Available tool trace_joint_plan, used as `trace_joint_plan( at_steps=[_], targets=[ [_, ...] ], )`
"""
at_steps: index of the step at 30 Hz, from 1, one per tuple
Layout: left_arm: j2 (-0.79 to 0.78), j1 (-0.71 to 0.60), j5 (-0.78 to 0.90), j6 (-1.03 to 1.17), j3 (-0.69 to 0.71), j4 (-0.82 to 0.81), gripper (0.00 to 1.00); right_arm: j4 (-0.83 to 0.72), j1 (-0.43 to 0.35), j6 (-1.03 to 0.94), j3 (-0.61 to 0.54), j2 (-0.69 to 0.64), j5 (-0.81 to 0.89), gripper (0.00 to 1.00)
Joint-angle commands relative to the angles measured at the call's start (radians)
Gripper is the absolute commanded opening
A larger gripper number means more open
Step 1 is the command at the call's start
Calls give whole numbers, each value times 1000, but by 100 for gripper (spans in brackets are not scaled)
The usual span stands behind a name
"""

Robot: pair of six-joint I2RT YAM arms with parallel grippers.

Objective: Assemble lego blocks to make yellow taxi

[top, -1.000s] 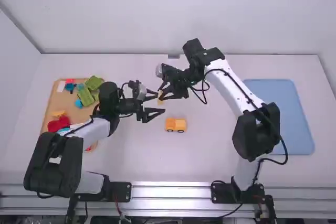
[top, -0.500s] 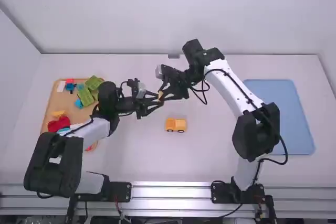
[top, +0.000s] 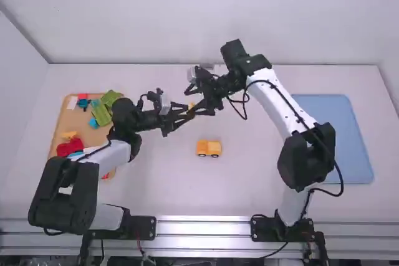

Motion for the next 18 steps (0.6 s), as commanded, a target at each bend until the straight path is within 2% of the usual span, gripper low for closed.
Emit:
trace_joint_plan(
  at_steps=[1, 3, 5, 8, 12, 13, 18],
  targets=[
    [-21, -4, -19, -143, 10, 79, 20, 0, -39, 2, 51, -41, -96, 75],
    [-21, -4, -50, -162, 11, 120, 20, 5, -51, 2, 63, -43, -132, 72],
    [-21, -4, -48, -177, 23, 158, 22, 4, -64, 2, 76, -45, -173, 65],
    [-21, -5, -48, -192, 63, 121, 20, 0, -67, -5, 90, -47, -204, 59],
    [-21, -5, -48, -188, 126, 13, 18, 2, -55, -5, 90, -47, -201, 59],
    [-21, -5, -48, -188, 135, 2, 17, 2, -48, -5, 90, -46, -196, 56],
    [-21, -5, -43, -188, 147, 22, 16, 6, -32, -5, 90, -46, -194, 53]
  ],
)
